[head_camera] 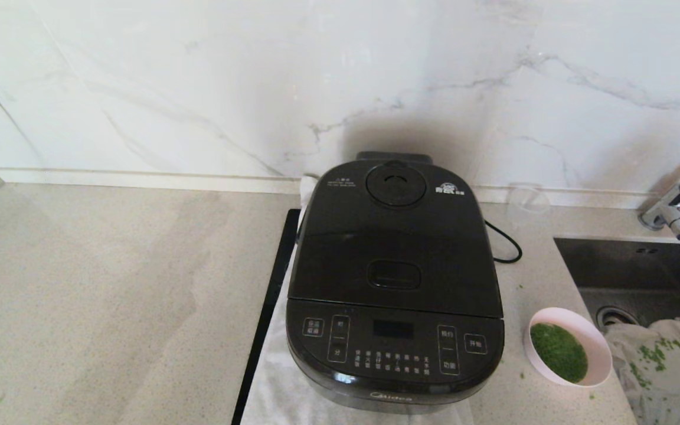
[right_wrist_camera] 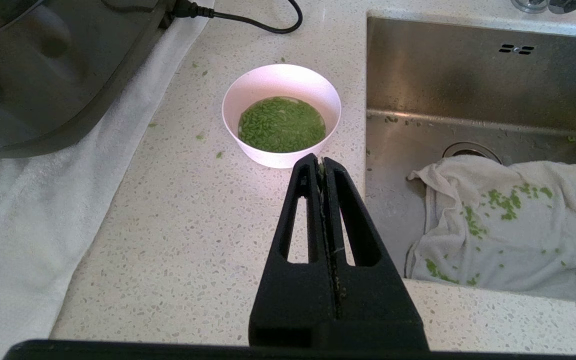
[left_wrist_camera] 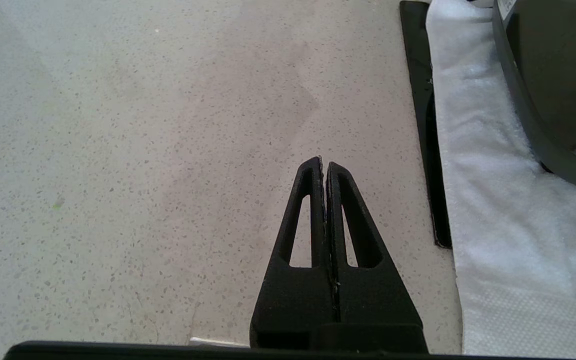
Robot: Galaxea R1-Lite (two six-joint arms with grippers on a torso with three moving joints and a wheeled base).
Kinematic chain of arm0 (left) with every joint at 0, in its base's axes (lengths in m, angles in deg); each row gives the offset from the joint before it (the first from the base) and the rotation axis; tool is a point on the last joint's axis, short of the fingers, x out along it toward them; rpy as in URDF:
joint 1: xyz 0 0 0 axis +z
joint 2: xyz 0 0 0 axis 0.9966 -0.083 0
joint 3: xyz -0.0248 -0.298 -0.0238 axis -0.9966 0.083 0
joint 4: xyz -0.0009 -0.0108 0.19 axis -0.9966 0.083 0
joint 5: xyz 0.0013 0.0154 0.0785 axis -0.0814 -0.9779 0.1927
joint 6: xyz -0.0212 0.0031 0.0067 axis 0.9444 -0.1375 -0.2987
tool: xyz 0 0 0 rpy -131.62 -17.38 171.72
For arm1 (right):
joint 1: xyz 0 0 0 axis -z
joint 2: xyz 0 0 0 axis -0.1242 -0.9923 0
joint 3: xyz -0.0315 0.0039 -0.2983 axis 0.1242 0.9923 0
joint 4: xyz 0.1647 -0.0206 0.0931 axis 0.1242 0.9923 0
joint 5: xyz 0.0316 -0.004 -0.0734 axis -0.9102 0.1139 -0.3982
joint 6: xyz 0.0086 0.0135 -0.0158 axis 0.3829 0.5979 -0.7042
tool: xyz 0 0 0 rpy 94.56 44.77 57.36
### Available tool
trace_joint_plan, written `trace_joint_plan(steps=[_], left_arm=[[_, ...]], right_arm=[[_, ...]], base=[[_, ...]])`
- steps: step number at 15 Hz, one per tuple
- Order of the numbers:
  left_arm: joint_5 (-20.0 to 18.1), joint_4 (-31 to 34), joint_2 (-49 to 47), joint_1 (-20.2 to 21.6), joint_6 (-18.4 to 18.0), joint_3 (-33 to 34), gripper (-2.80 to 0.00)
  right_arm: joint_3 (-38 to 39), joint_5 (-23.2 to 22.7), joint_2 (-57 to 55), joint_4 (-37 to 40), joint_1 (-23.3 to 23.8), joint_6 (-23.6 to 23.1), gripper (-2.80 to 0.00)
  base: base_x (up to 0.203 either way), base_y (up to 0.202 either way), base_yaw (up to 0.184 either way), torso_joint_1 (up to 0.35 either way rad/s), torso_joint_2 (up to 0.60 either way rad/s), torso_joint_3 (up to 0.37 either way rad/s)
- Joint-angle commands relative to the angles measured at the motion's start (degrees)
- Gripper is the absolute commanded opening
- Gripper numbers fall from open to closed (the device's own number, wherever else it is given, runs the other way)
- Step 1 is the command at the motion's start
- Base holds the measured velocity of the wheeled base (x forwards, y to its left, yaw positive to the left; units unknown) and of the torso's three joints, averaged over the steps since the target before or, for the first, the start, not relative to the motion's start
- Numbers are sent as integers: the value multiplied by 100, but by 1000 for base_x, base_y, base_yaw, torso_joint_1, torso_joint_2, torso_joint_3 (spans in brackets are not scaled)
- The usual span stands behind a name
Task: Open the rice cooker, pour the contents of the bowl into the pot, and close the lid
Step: Open the rice cooker
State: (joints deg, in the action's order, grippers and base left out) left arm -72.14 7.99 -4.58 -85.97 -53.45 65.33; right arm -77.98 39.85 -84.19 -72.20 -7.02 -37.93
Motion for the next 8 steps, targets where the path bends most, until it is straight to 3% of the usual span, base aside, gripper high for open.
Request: trace_joint_plan(steps=[1, 5, 8], left_arm=[[3, -4, 11, 0, -8, 53, -280], [39, 4, 10, -5, 1, 53, -280], [42, 82, -28, 3, -230, -148, -280]], right_arm=[[0, 0, 9, -1, 7, 5, -280], [0, 0, 9, -1, -1, 5, -280], [0, 0, 9, -1, -2, 5, -280]], base=[[0, 0, 0, 0, 0, 0], [0, 0, 0, 0, 0, 0], [0, 0, 0, 0, 0, 0]])
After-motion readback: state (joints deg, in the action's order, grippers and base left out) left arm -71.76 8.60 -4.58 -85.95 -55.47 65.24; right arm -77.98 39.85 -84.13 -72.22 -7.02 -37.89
